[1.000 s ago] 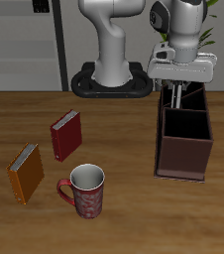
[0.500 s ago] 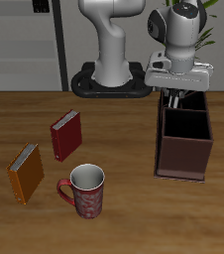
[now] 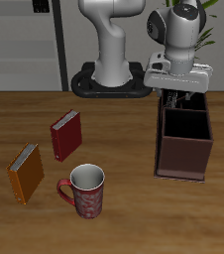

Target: Place the striped book into the left desk caddy's front compartment

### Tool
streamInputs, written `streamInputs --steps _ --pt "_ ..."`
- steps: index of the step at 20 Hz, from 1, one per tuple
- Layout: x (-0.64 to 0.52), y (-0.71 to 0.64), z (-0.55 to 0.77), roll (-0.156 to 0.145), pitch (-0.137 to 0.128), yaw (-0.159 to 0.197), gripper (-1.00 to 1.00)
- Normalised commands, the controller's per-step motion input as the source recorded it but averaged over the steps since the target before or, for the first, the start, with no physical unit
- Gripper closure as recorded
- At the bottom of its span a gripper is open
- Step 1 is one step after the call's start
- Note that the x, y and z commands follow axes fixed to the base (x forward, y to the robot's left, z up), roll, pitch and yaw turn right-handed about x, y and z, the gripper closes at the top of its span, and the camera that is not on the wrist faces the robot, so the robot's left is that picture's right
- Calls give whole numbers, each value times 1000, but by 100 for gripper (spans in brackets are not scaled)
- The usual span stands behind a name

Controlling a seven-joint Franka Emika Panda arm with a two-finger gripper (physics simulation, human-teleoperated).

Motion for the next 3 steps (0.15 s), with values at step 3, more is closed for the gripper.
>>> streamInputs --steps 3 --pt "-35 -170 119 -29 -14 -1 -100"
